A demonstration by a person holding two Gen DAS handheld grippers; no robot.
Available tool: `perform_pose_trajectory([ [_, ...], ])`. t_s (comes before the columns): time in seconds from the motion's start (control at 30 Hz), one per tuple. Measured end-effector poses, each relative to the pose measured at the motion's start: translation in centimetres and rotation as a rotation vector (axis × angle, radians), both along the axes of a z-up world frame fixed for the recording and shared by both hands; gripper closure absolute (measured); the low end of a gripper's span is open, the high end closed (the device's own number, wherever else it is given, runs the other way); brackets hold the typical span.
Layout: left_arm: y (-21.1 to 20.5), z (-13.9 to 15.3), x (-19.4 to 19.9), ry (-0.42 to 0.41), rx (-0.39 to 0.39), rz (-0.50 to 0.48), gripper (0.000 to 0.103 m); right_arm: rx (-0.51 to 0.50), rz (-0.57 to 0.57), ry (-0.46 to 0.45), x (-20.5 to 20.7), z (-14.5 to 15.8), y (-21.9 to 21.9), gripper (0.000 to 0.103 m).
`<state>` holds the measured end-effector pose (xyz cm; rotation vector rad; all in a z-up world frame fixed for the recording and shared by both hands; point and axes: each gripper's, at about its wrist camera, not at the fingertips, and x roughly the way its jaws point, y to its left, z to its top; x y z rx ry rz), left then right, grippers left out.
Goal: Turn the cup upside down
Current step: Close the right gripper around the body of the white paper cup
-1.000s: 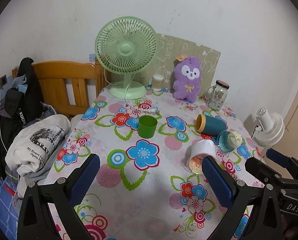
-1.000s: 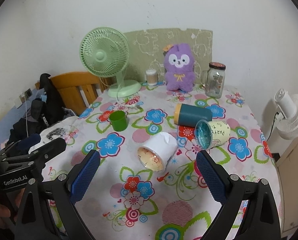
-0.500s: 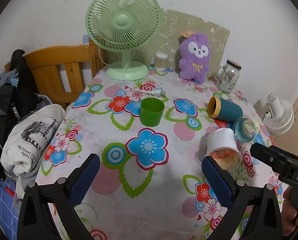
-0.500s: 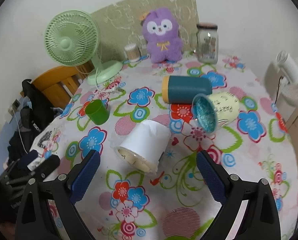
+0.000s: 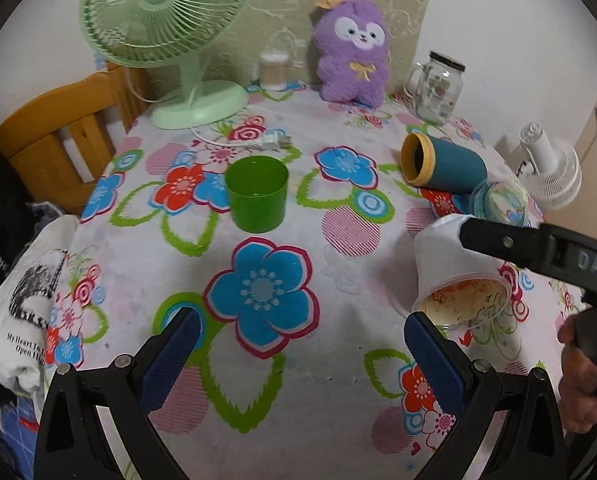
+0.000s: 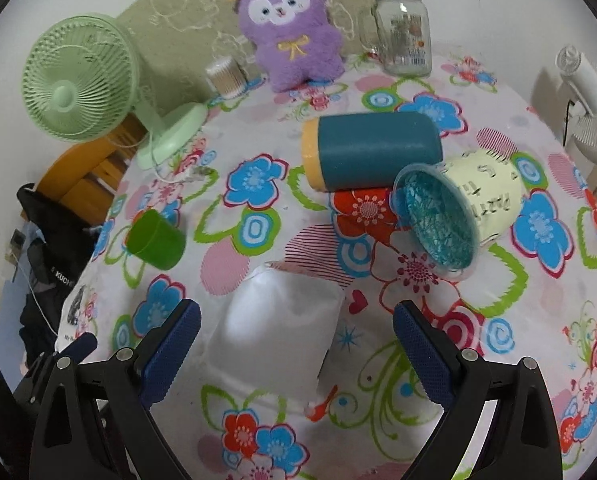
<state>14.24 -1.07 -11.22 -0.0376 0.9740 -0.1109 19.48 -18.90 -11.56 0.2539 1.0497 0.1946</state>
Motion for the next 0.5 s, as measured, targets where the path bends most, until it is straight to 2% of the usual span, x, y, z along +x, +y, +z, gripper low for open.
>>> perform_pose_trajectory([
  [0.27, -0.2, -0.6, 0.8, 0.017, 0.017, -0.016, 0.000, 0.029, 0.022, 0.051, 1.5, -1.4, 0.6, 0.005],
  [0.3, -0.2, -0.6, 0.7, 0.016, 0.017, -0.015, 0.000, 0.031, 0.025, 0.051, 1.6, -1.5, 0.7, 0.008],
  [0.4, 0.0, -0.4, 0.5, 0.012, 0.018, -0.009, 0.000, 0.035, 0.052, 0.069, 1.9, -2.0, 1.2, 0.028],
  [0.5, 0.2, -0.1, 0.0, 0.007, 0.019, -0.004, 0.000, 0.060, 0.072, 0.083, 1.9, -2.5, 1.3, 0.030],
])
